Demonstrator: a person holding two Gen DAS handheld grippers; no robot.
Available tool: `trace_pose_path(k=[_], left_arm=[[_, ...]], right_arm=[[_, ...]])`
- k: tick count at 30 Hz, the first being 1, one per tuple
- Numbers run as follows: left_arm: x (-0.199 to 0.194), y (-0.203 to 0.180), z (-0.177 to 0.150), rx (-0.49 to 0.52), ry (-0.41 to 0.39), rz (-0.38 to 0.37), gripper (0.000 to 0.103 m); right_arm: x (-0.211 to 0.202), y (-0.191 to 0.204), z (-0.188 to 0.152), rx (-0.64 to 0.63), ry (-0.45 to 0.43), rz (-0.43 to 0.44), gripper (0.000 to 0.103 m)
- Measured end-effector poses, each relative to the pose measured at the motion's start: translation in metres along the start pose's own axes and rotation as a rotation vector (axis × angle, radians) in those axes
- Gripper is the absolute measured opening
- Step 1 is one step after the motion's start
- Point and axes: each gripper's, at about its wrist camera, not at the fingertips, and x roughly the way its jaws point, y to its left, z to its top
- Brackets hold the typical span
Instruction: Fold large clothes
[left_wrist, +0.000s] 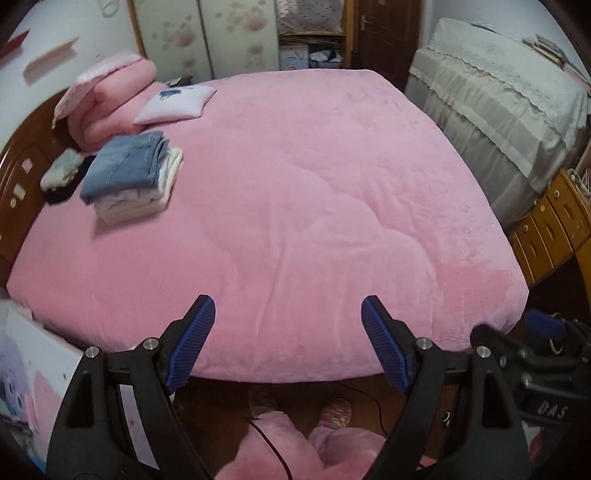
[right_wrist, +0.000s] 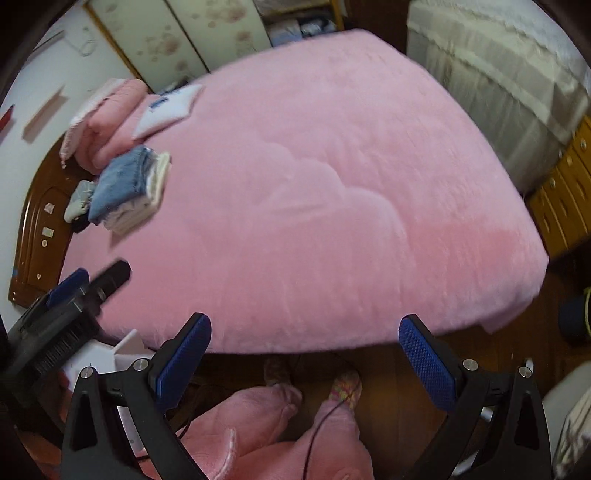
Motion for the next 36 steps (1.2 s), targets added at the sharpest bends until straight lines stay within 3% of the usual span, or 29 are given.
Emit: trace_pose_path(k=[7, 13, 18, 27, 36], left_arm=[[0.007, 0.034, -0.007, -0.139, 0.058, 0.008, 0.08], [0.027, 0.037, -0.027, -0.129, 0.106, 0.005, 0.08], [0.037, 0.037, -0.039, -0.113, 0.143, 0.01, 0.08], [0.024, 0.03, -0.045, -0.092, 0.075, 0.029, 0.1], [0.02, 0.03, -0.041, -0.103, 0.049, 0.043, 0.102]], right_arm=[[-0.013, 0.022, 0.002, -0.065, -0.026, -0.069, 0.103], [-0.03, 0.042, 0.0, -0.135, -0.029, -0.069, 0.103], [-0.039, 0.046, -0.009, -0.119, -0.052, -0.059, 0.103], [-0.039, 0.041, -0.014, -0.159, -0.016, -0.058, 0.103], [-0.042, 0.033, -0.016, -0.178, -0.039, -0.059, 0.103]])
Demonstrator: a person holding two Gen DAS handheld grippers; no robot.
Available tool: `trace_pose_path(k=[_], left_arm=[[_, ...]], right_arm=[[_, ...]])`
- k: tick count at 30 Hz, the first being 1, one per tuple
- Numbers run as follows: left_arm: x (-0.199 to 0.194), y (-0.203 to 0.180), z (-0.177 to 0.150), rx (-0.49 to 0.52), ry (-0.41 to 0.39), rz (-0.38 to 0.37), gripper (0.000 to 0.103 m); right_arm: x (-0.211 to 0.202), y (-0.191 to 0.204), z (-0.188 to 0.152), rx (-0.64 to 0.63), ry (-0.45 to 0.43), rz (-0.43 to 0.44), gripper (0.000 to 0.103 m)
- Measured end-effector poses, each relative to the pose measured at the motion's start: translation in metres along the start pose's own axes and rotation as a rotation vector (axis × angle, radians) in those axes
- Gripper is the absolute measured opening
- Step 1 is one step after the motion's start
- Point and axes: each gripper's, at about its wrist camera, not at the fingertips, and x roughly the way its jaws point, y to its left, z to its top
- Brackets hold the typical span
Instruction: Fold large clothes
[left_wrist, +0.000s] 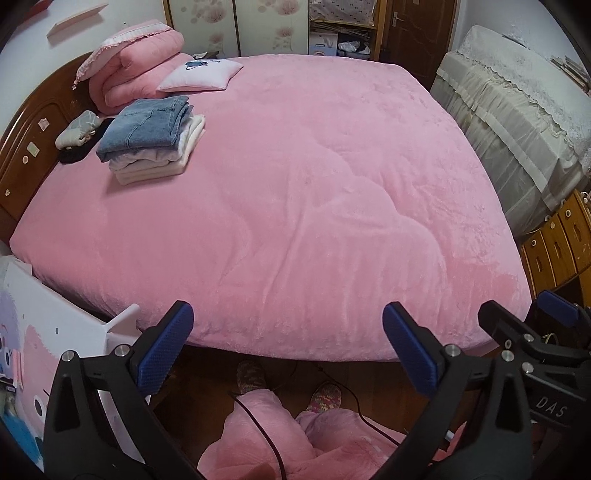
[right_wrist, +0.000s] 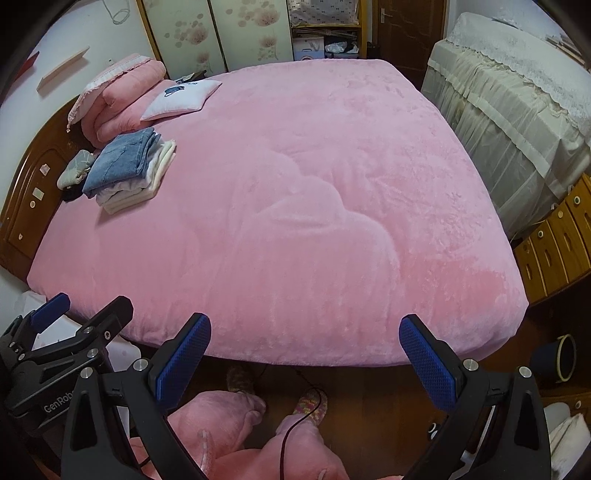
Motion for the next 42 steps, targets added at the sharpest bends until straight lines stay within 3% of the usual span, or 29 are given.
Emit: trace_pose_path(k=[30, 42], left_arm=[[0.046, -0.005, 0.043, 0.012, 0.077, -0.013, 0.102], [0.057, -0.014, 0.059, 0.032, 0.062, -0.022, 0.102]], right_arm=[[0.014, -0.022, 0.038, 0.002, 0.049, -0.032, 0.103], [0.024, -0.029, 0.048, 0.029, 0.037, -0.053, 0.103]])
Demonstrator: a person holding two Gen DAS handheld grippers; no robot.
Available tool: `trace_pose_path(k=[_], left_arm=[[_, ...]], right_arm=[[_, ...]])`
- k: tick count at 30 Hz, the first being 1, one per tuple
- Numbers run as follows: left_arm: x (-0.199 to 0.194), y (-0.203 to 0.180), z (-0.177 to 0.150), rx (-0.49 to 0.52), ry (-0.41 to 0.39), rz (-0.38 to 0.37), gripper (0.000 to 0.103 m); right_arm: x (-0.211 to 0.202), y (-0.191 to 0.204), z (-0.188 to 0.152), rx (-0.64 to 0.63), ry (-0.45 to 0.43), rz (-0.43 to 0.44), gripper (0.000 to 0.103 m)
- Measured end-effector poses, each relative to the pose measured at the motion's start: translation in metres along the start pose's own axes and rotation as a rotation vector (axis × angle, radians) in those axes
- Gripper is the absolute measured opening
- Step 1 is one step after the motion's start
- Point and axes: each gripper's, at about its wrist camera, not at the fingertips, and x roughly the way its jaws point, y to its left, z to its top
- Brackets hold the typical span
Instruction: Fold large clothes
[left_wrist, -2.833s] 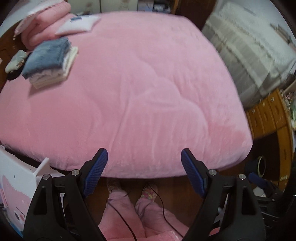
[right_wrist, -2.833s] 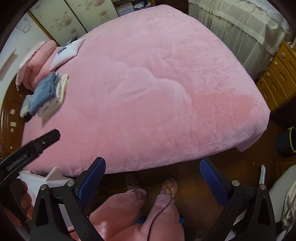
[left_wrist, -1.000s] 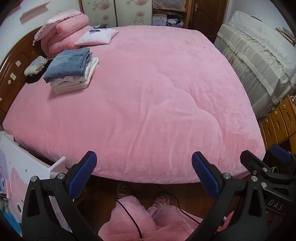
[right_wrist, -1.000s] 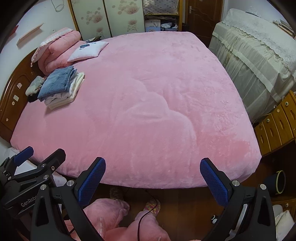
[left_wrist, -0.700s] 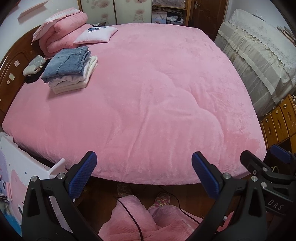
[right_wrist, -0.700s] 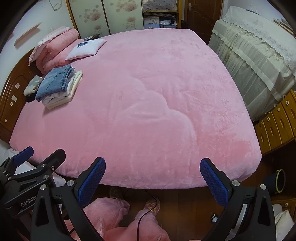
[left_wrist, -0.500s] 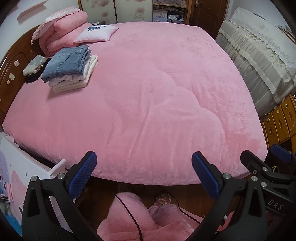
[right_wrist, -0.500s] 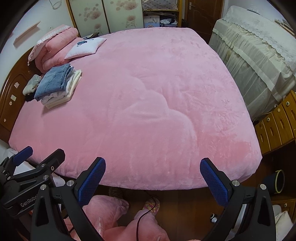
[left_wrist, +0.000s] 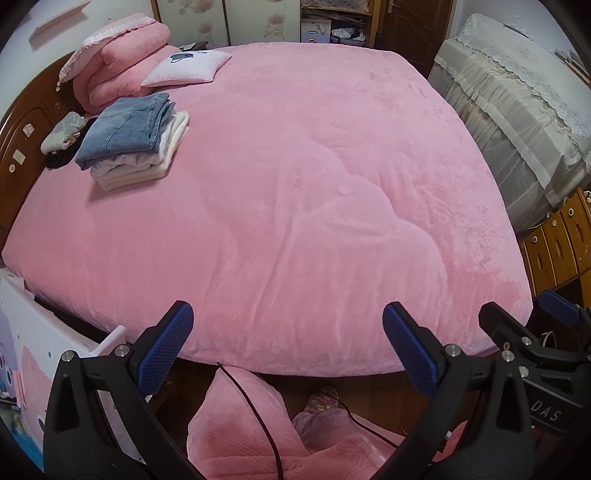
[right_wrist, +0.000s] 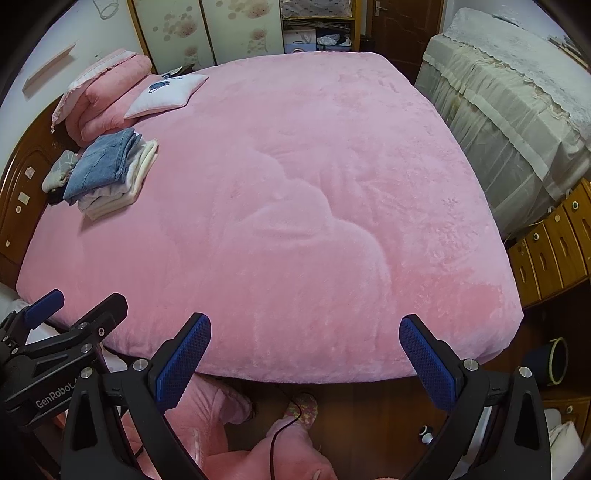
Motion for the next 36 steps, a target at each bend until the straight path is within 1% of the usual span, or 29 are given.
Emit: trace_pose_path(k=[9, 13, 23, 36], left_arm=[[0.004, -0.012, 0.019, 0.024, -0.028, 0.004, 0.102], [0.005, -0.015, 0.024, 0.022, -0.033, 0.012, 0.102], [0.001, -0.014, 0.026, -0.005, -0.044, 0.049, 0.102], [0.002, -0.012, 0.028, -0.028, -0.048, 0.064, 0.102]], right_arm=[[0.005, -0.004, 0.02, 0.015, -0.031, -0.033, 0.103], [0.004, 0.0, 0.028, 0.015, -0.047, -0.043, 0.103], [0.005, 0.012, 0.04, -0.004, -0.053, -0.028, 0.103], [0.008, 0.017, 0.044, -0.01, -0.052, -0.013, 0.103]])
